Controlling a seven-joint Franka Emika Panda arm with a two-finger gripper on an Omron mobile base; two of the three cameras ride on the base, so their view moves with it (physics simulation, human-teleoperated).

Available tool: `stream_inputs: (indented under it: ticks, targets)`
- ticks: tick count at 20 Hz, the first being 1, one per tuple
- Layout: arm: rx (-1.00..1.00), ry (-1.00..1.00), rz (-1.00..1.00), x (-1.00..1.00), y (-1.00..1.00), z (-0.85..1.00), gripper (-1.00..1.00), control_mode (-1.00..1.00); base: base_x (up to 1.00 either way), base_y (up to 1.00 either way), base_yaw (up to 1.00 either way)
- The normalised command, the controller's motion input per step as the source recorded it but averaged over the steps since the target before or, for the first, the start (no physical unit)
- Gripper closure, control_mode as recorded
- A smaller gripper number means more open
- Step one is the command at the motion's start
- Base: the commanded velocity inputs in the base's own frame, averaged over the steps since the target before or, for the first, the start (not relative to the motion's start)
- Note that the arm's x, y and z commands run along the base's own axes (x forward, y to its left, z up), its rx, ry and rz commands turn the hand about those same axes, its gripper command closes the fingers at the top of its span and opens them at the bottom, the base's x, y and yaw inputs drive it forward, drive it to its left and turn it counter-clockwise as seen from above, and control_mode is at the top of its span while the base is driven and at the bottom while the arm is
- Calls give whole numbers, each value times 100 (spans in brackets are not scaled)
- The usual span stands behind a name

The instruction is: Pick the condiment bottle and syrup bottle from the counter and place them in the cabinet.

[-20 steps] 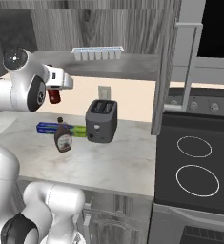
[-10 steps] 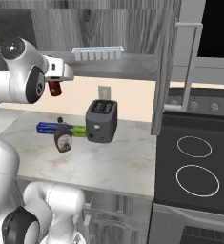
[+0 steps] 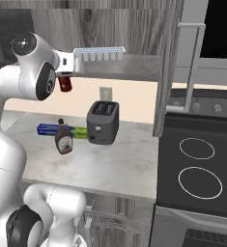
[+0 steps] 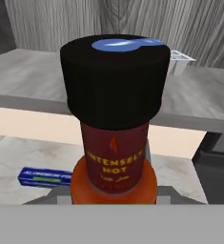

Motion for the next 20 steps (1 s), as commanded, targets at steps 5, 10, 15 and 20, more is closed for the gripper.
stream_inputs:
  ticks: [5,10,15,20]
  targets:
    - [0,-2,0,28,-20,0,100,-100,0,0,0]
    - [-1,-3,0,24,-16,8,100,-100,0,0,0]
    - [-2,-3,0,28,-17,9,100,-100,0,0,0]
    - [-3,-3,0,30,-12,5,100,-100,0,0,0]
